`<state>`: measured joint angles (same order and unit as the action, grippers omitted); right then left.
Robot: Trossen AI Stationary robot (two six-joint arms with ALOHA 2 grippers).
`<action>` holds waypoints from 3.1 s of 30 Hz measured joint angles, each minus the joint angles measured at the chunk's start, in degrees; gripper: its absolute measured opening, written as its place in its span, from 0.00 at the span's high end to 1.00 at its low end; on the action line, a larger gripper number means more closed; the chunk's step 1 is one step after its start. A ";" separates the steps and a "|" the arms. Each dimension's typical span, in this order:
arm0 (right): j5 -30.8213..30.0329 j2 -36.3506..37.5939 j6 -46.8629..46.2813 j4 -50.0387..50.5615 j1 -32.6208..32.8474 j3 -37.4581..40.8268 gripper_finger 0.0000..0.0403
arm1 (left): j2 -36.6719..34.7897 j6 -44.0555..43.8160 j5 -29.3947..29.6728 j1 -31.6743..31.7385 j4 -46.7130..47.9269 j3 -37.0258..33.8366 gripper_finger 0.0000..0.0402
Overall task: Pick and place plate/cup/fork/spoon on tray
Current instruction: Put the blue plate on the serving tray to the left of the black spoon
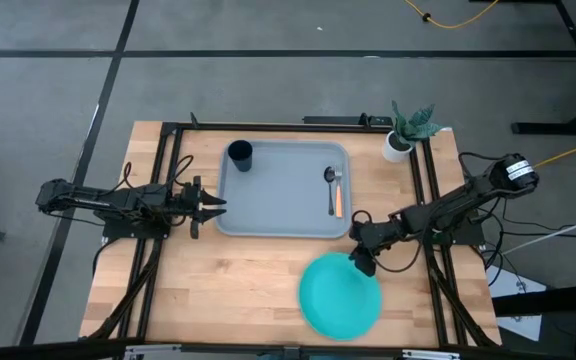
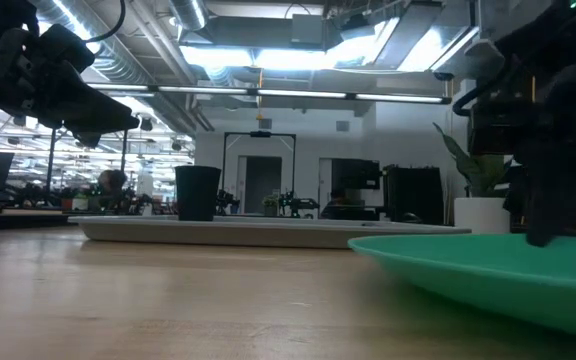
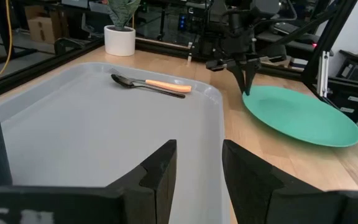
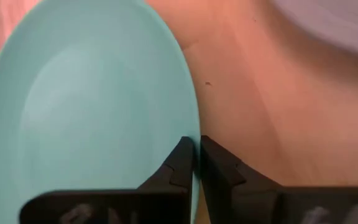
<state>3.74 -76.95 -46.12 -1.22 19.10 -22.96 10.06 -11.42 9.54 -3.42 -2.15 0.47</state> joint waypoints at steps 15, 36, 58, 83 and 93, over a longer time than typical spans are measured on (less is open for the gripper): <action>-1.23 6.25 1.44 -3.53 -3.05 -2.30 0.95 | 0.01 0.00 0.00 0.02 0.00 0.00 0.70; -13.96 7.26 -1.43 -26.12 -19.99 -2.93 0.96 | 0.00 0.00 0.00 0.01 0.00 0.00 0.70; -28.04 -5.57 1.65 -34.95 -27.89 -2.97 0.96 | 0.00 0.00 0.00 0.02 0.00 0.00 0.70; -25.65 -5.57 3.25 -33.92 -28.58 -2.97 0.96 | 0.01 0.00 0.00 0.02 0.00 0.00 0.70; -25.55 -9.27 -4.45 -34.67 -29.69 -3.62 0.96 | 0.01 0.00 0.00 0.02 0.00 0.00 0.70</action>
<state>-21.80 -86.21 -50.58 -35.89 -10.59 -26.59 10.07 -11.42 9.54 -3.40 -2.15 0.47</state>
